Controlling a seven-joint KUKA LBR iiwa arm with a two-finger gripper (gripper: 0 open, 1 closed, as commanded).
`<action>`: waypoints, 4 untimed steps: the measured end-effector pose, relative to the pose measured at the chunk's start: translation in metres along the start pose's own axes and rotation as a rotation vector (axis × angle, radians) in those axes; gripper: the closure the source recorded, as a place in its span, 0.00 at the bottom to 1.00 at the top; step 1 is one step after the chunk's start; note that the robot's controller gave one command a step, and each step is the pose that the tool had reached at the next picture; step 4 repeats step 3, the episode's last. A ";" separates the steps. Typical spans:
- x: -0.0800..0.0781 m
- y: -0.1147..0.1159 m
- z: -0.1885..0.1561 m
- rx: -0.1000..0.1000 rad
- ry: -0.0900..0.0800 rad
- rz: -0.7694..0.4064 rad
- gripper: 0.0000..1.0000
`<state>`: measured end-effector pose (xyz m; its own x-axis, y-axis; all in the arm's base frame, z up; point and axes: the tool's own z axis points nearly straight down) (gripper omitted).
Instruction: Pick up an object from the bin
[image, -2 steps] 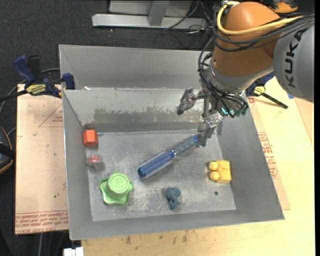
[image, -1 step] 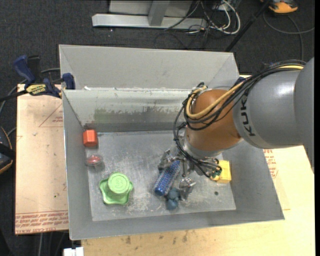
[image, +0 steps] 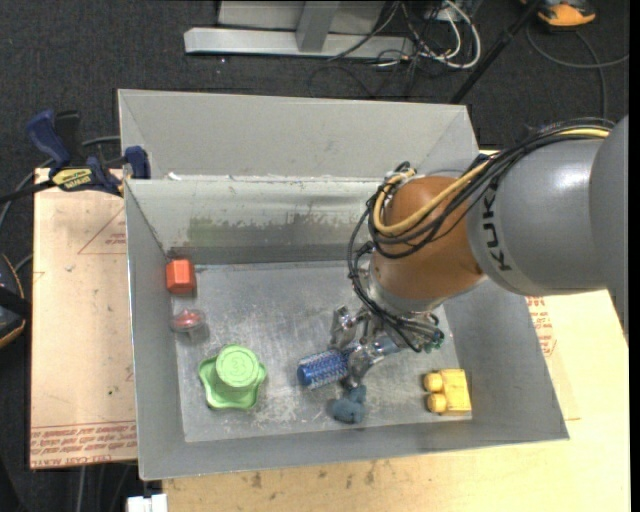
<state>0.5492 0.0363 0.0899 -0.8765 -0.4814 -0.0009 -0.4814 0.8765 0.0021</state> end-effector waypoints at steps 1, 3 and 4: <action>0.000 0.000 0.000 0.000 -0.001 0.000 0.00; -0.008 -0.034 -0.179 0.007 -0.007 -0.290 1.00; -0.008 -0.034 -0.179 0.007 -0.007 -0.290 1.00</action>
Offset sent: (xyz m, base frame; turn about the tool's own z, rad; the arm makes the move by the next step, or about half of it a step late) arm 0.0000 0.0000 0.0000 0.0000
